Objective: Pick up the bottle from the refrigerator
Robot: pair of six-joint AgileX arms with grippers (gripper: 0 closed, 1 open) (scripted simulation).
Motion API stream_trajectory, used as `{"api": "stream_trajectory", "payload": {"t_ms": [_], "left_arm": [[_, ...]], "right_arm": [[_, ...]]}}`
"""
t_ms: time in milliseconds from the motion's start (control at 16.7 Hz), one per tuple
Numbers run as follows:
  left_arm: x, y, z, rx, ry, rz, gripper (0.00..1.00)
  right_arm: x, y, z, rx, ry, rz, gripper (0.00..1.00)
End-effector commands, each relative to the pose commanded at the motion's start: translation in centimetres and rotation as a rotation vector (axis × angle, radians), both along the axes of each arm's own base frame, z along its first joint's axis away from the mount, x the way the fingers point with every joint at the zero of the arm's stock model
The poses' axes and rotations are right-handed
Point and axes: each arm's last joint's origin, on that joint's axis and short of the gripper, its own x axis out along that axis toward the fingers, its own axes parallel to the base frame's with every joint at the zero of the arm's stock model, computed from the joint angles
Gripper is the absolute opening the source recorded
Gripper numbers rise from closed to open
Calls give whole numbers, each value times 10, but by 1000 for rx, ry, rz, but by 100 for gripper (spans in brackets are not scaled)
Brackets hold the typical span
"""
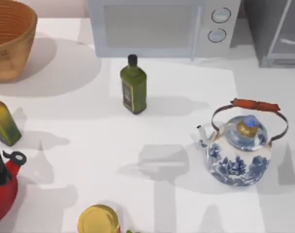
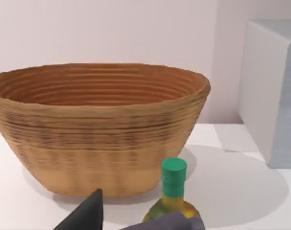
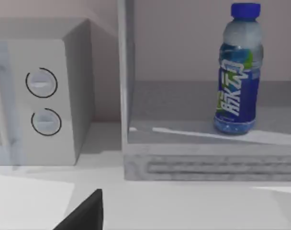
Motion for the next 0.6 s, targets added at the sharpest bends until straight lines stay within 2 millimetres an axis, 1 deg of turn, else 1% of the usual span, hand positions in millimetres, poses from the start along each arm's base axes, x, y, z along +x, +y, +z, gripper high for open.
{"api": "stream_trajectory", "payload": {"t_ms": [180, 360, 480, 600], "left_arm": [[0, 0, 0, 0, 0, 0, 100], [0, 0, 0, 0, 0, 0, 100], [0, 0, 0, 0, 0, 0, 100], [0, 0, 0, 0, 0, 0, 100]], "right_arm": [[0, 0, 1, 1, -3, -1, 100], [5, -4, 12, 3, -27, -1, 100], [13, -8, 22, 2, -53, 1, 100], [24, -14, 32, -2, -77, 3, 100]]}}
